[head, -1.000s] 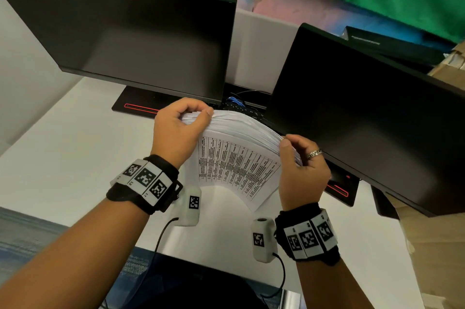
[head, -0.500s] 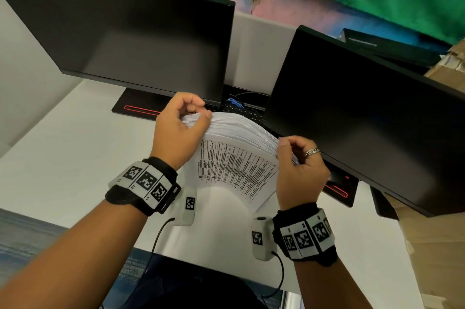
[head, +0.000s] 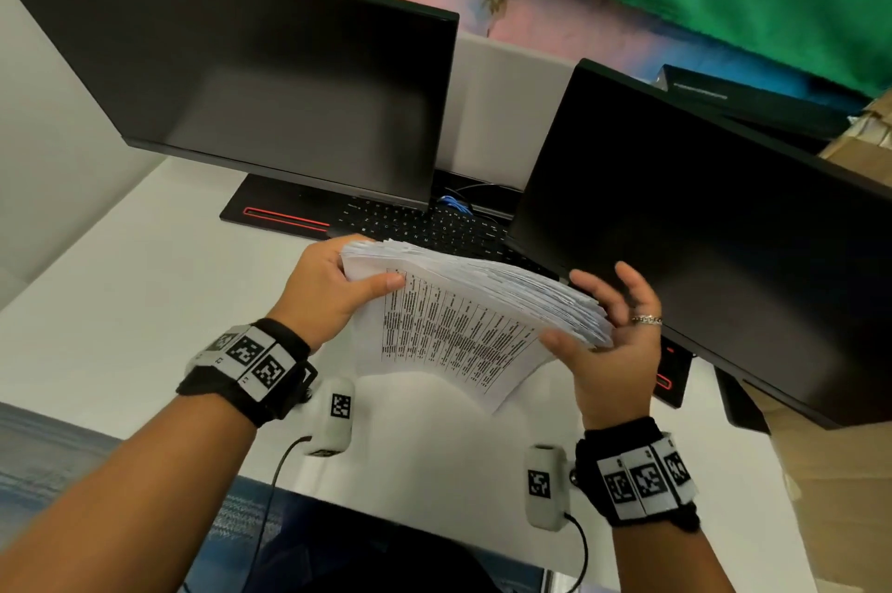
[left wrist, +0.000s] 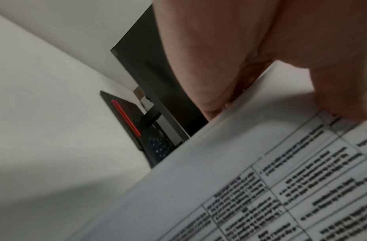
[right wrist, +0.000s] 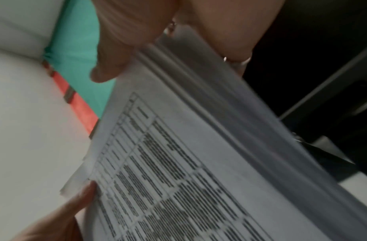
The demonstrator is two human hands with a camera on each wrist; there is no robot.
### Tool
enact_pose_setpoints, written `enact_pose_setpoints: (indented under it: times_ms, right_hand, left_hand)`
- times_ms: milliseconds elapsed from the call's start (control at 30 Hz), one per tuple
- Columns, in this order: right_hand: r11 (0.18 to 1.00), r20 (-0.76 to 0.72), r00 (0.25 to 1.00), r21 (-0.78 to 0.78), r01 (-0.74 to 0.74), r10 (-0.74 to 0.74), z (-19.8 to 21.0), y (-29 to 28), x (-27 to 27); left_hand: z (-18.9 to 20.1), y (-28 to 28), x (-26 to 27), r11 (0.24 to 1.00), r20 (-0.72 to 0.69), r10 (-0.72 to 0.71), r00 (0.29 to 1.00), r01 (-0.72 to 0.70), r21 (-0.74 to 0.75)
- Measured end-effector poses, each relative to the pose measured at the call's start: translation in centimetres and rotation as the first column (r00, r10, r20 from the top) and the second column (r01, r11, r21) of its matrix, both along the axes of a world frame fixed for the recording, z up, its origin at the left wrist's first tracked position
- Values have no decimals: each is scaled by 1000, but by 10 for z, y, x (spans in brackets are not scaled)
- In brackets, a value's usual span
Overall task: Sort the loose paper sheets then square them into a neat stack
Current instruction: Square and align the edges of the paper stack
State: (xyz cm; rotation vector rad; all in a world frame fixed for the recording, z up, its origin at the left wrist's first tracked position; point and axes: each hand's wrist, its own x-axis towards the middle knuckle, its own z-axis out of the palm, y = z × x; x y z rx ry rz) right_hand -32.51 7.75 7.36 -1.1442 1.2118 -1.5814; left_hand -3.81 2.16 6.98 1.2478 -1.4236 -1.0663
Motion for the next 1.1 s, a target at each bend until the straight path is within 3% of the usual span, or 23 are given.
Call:
enact_pose_setpoints:
  times_ms: [100,200,333,467,567,633,733,867,933,1000,1067,1100]
  right_hand:
    - [986,-16,997,147,-77,80,-6,0,2]
    - [978,-86,993,200,-56,75,-6,-4,11]
    - [981,-13,999,191,39,-37,-3,-10,11]
    - [991,-82,994,106,84,-75,8,-6,18]
    - [992,-97,988,28,121,-118,10,-1,19]
    - [994,-170,981,33,101,-94,4,2,20]
    - [995,-195,979,66,75,-60,7,-3,14]
    - [994,-393,919,84,63,-25,30,-12,-8]
    - [990,-575,817,136,43,43,42,-16,-8]
    - [990,-667,736,136,-34,117,50,-23,7]
    - [986,-660,733,115,-123,168,54,-31,27]
    - [987,-674,721,93,-133,161,54,-35,36]
  left_hand:
    - [-5,0,-3,997,-73,-43,996,48,66]
    - [-5,-1,-8,991,-30,-106,994,108,85]
    - [2,-3,-5,998,-21,-22,1000,23,58]
    - [9,3,-13,997,-90,71,993,-74,-29]
    - [3,5,-5,999,-136,33,990,-32,9]
    - [-5,10,-7,995,-62,-37,997,42,86]
    - [0,11,-17,996,-12,27,1000,-25,86]
    - [43,2,-14,995,150,36,988,-21,-101]
    - [69,0,-14,981,273,21,962,32,-191]
    - [88,-1,-22,949,465,17,885,133,-286]
    - [100,-1,-31,895,656,42,754,264,-360]
    - [104,-3,-34,879,690,46,723,300,-372]
